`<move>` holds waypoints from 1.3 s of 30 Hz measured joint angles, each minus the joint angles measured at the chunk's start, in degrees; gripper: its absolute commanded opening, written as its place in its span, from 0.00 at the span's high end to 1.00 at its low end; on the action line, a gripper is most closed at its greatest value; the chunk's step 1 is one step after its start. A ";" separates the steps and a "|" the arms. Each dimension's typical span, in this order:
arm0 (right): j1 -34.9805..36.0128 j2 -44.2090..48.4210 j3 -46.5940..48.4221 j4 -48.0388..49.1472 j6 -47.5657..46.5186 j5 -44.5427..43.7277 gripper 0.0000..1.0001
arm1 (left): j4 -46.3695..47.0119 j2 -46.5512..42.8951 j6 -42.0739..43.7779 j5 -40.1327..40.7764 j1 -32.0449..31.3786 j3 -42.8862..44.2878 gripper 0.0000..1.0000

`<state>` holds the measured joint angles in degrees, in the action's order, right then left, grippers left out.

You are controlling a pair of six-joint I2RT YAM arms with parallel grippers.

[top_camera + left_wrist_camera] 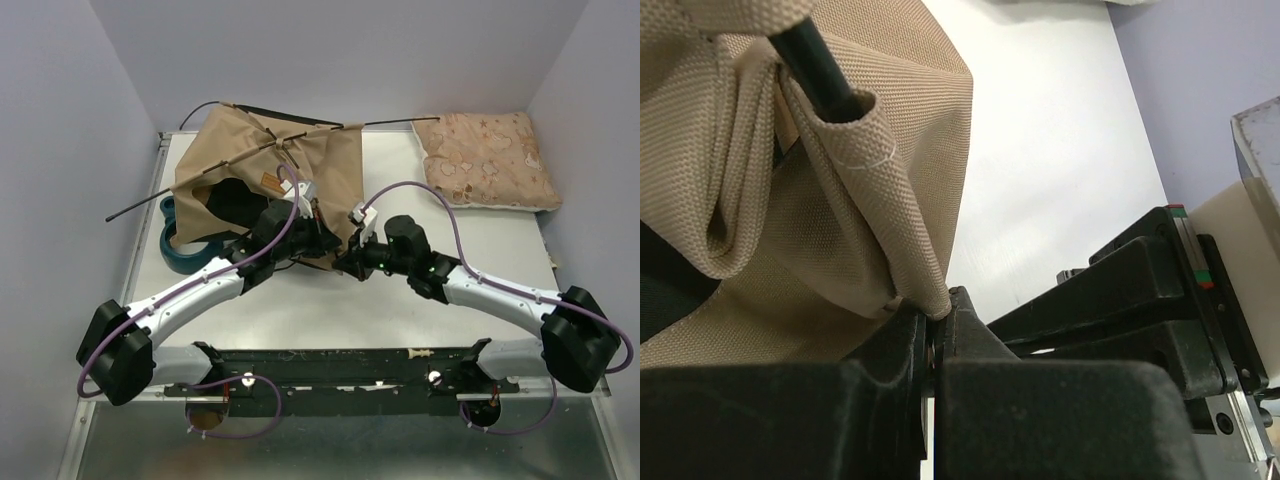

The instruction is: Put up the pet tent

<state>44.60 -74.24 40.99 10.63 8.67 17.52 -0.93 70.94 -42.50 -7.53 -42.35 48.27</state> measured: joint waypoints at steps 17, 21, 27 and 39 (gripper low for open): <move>-12.09 23.21 -4.46 -12.46 -16.70 0.96 0.99 | 9.97 -14.38 7.91 -36.59 2.73 0.52 0.06; -15.23 29.07 -7.06 -20.39 -24.48 2.34 0.99 | 3.72 -14.12 15.91 -43.91 2.82 10.56 0.08; -22.51 33.29 -7.23 -32.46 -36.74 5.75 0.99 | -15.61 -8.85 36.68 -47.32 18.91 29.77 0.10; -43.06 24.85 1.42 -47.39 -56.46 17.20 0.99 | -54.90 17.90 97.33 -36.52 42.64 44.39 0.17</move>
<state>1.54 -49.39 42.41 -36.75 -47.79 34.72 -55.83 88.84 54.83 -44.05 0.30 92.66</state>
